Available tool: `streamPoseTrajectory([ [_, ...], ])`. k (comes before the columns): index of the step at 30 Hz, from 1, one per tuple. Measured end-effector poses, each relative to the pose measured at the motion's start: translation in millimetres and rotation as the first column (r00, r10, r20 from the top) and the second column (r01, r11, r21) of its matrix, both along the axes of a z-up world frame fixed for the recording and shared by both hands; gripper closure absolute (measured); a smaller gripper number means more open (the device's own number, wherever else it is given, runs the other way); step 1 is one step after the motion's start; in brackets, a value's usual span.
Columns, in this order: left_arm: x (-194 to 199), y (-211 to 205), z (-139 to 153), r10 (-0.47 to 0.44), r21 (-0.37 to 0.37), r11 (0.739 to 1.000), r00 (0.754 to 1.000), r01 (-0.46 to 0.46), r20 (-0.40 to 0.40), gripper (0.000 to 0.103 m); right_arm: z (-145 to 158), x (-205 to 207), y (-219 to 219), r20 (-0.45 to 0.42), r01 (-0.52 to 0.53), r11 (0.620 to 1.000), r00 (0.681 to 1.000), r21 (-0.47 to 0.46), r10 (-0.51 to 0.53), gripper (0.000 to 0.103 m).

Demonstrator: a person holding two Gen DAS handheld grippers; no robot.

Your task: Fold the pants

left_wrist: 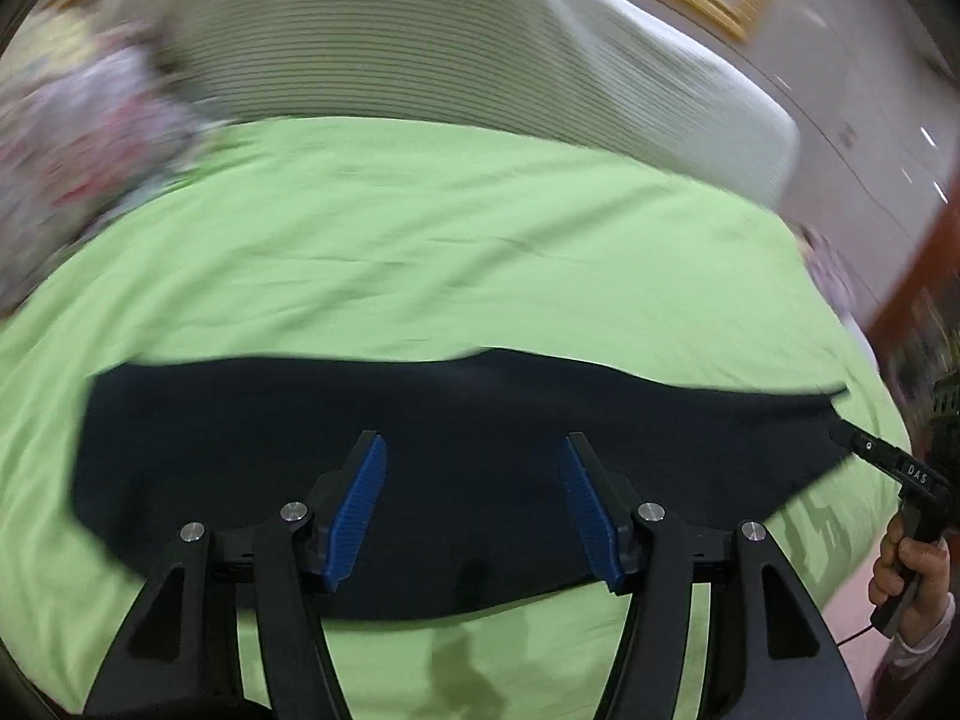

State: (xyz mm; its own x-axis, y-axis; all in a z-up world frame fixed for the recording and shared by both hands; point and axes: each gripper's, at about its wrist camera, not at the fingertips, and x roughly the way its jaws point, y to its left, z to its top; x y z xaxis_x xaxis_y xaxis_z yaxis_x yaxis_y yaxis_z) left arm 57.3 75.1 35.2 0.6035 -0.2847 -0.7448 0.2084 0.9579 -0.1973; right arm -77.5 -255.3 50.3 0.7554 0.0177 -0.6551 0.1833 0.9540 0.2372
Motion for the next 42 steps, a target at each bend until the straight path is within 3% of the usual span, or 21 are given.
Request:
streamPoseTrajectory([
  [2,5,-32,0,-0.077,0.013,0.997,0.997,0.077,-0.008,0.038,-2,-22,-17,0.001,0.063,0.998,0.998,0.03,-0.063,0.069],
  [5,22,-86,-4,-0.224,0.022,0.974,0.974,0.225,-0.041,0.038,-12,-42,-38,-0.002,0.135,0.987,0.991,0.093,-0.135,0.056],
  [7,30,-118,-6,-0.312,0.037,0.949,0.949,0.314,-0.055,0.038,-16,-48,-48,-0.001,0.17,0.978,0.985,0.12,-0.171,0.056],
  [10,44,-166,-11,-0.444,0.039,0.893,0.892,0.448,-0.088,0.038,-21,-54,-64,0.01,0.209,0.962,0.977,0.175,-0.214,0.056],
  [14,52,-210,-15,-0.534,0.034,0.839,0.835,0.543,-0.131,0.038,-25,-55,-77,0.022,0.239,0.945,0.968,0.221,-0.25,0.056],
  [19,62,-243,-21,-0.583,0.017,0.804,0.793,0.595,-0.178,0.038,-31,-56,-86,0.027,0.265,0.929,0.959,0.26,-0.282,0.056],
  [29,75,-277,-28,-0.613,-0.004,0.778,0.758,0.628,-0.225,0.038,-40,-48,-99,0.061,0.293,0.872,0.938,0.392,-0.342,0.057],
  [30,76,-282,-29,-0.615,-0.004,0.776,0.755,0.631,-0.228,0.038,-40,-48,-101,0.061,0.299,0.875,0.936,0.381,-0.346,0.065],
  [31,77,-286,-29,-0.618,-0.003,0.773,0.751,0.635,-0.232,0.038,-39,-47,-101,0.055,0.311,0.878,0.934,0.363,-0.353,0.082],
  [32,78,-290,-30,-0.623,-0.002,0.768,0.746,0.64,-0.236,0.038,-41,-54,-102,0.056,0.319,0.879,0.931,0.356,-0.36,0.088],
  [34,79,-299,-31,-0.632,0.008,0.757,0.736,0.653,-0.242,0.038,-45,-58,-106,0.058,0.318,0.873,0.93,0.37,-0.363,0.088],
  [38,80,-326,-34,-0.672,0.027,0.714,0.695,0.7,-0.256,0.038,-52,-67,-110,0.06,0.303,0.857,0.932,0.416,-0.359,0.088],
  [42,80,-361,-40,-0.716,0.061,0.65,0.637,0.758,-0.285,0.038,-57,-64,-110,0.062,0.295,0.854,0.933,0.428,-0.354,0.087],
])
